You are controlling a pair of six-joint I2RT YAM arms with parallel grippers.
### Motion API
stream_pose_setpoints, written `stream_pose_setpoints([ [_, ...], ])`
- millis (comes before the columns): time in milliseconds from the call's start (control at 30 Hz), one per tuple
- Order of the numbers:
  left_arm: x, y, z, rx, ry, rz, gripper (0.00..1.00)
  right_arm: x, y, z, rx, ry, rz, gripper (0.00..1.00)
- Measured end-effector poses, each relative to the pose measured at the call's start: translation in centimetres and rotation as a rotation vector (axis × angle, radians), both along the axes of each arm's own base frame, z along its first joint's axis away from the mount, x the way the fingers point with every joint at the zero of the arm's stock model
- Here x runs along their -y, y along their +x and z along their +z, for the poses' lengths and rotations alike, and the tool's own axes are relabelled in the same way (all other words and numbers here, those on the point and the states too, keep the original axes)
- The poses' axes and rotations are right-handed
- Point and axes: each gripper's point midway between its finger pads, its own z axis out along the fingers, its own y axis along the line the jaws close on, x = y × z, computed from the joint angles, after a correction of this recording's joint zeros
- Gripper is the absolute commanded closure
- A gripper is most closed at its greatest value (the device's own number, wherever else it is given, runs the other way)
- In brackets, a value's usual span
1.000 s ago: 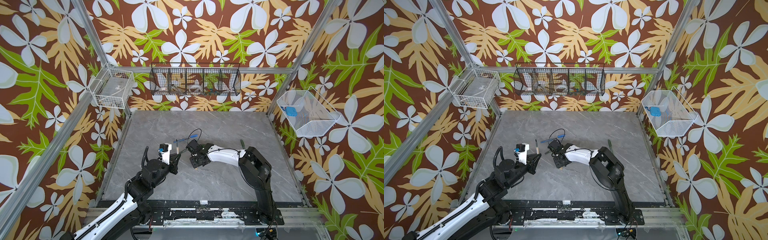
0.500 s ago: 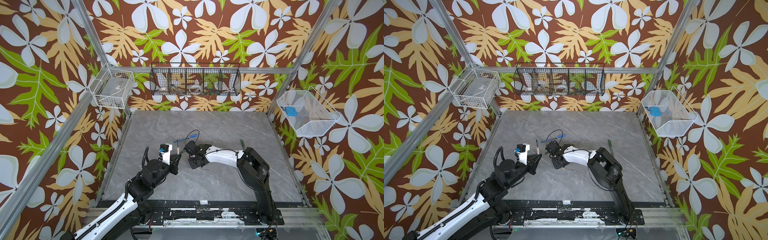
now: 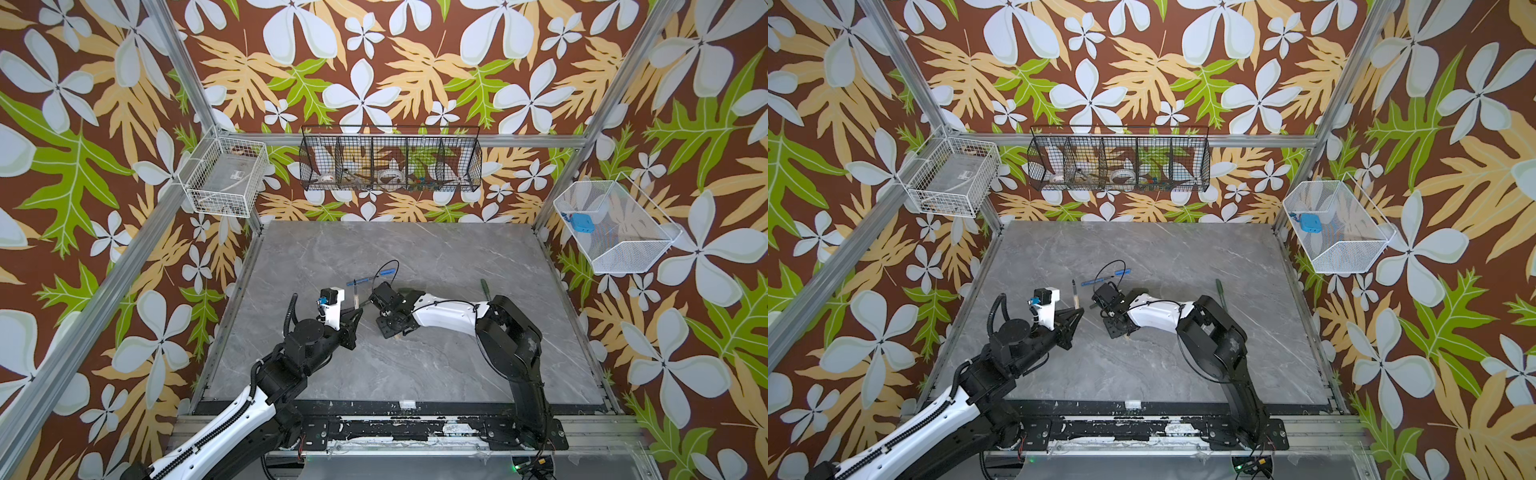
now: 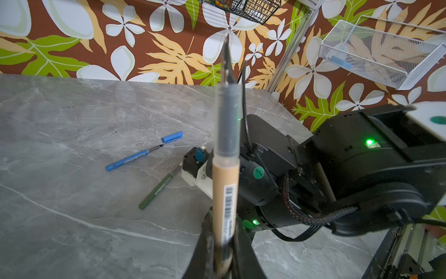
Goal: Insert pens into pen caps
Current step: Pick up the pen cap from the center of the table.
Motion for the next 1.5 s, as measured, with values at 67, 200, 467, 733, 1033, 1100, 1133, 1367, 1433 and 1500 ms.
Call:
stream_pose_setpoints([
  [67,0.1,0.0,-0.1,-0.003,0.000,-0.007,1.00,-0.1,0.0,0.0,0.000,-0.004,0.012,0.71],
  [200,0.4,-0.1,0.0,-0.001,-0.004,-0.020,1.00,-0.1,0.0,0.2,0.003,-0.006,0.024,0.78],
  [467,1.3,0.0,-0.2,0.002,-0.012,-0.056,1.00,2.5,-1.1,1.5,-0.041,-0.027,0.020,0.85],
  [733,2.7,0.4,-1.3,-0.002,-0.008,-0.113,1.00,5.2,0.3,5.2,0.028,0.074,-0.027,0.89],
  [1033,6.0,0.7,-2.2,0.013,-0.018,-0.224,1.00,6.2,2.1,12.2,0.230,0.301,-0.049,0.90],
  [1100,6.9,0.7,-2.3,0.020,-0.017,-0.257,1.00,6.4,2.2,13.9,0.273,0.366,-0.045,0.90],
  [1133,7.5,0.7,-2.2,0.029,-0.017,-0.276,1.00,6.5,2.4,15.1,0.306,0.406,-0.047,0.91],
  [1367,9.5,1.1,-1.0,0.071,-0.059,-0.341,1.00,8.3,3.1,21.2,0.479,0.617,-0.079,0.90],
  [1433,9.9,1.2,-0.6,0.083,-0.067,-0.353,1.00,8.8,3.1,22.6,0.511,0.673,-0.092,0.90],
  [1500,10.1,1.3,-0.1,0.099,-0.071,-0.362,1.00,9.1,3.2,23.8,0.539,0.709,-0.102,0.90],
])
